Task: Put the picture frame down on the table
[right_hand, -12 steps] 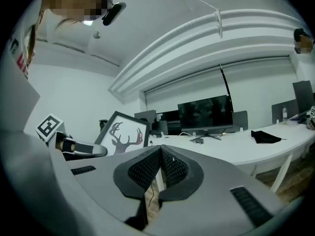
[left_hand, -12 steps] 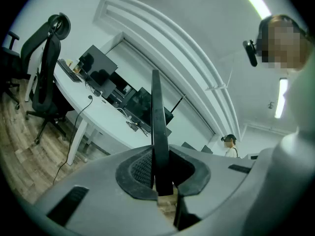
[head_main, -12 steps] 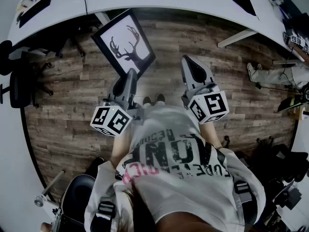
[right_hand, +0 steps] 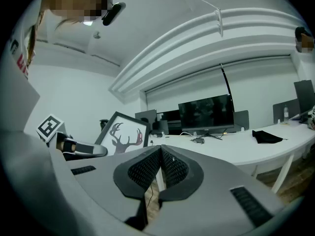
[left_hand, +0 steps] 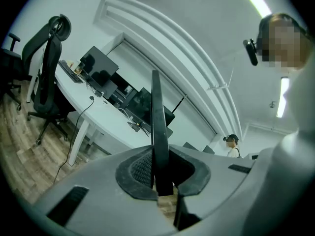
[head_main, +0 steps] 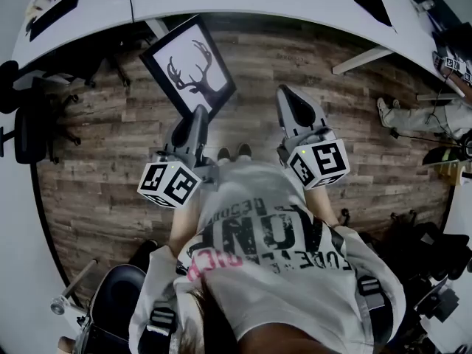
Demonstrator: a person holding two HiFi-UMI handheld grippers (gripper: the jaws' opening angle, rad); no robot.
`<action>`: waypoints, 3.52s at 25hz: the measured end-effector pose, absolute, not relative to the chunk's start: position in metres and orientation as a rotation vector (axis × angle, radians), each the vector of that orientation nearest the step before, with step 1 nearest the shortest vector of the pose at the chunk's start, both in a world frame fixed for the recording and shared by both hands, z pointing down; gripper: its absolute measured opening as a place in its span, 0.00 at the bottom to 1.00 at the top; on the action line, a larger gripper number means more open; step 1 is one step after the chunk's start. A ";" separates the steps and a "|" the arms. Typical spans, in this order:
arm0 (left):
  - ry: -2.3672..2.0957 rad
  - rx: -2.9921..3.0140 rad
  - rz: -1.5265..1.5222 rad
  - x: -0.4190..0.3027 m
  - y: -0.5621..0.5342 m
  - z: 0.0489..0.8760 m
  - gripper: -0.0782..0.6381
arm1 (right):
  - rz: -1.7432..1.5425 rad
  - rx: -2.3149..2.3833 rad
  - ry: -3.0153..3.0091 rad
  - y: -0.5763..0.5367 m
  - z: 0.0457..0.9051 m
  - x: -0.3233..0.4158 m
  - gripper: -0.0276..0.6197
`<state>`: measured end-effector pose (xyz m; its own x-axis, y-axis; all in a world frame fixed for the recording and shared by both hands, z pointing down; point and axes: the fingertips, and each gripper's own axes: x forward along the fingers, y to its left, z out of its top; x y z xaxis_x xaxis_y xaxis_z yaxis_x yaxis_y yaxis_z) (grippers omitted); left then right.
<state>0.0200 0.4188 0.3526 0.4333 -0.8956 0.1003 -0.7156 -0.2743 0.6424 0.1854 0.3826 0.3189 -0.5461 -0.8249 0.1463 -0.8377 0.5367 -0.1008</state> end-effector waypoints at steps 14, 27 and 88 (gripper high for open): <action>-1.425 2.038 -0.406 0.021 0.423 0.355 0.15 | 0.233 1.362 -2.751 0.386 0.322 0.197 0.05; -1.489 1.959 -0.429 -0.005 0.398 0.367 0.15 | 0.323 1.361 -2.716 0.360 0.339 0.197 0.05; -1.582 1.863 -0.463 -0.120 0.006 0.370 0.15 | 0.405 1.264 -2.727 -0.066 0.350 0.087 0.05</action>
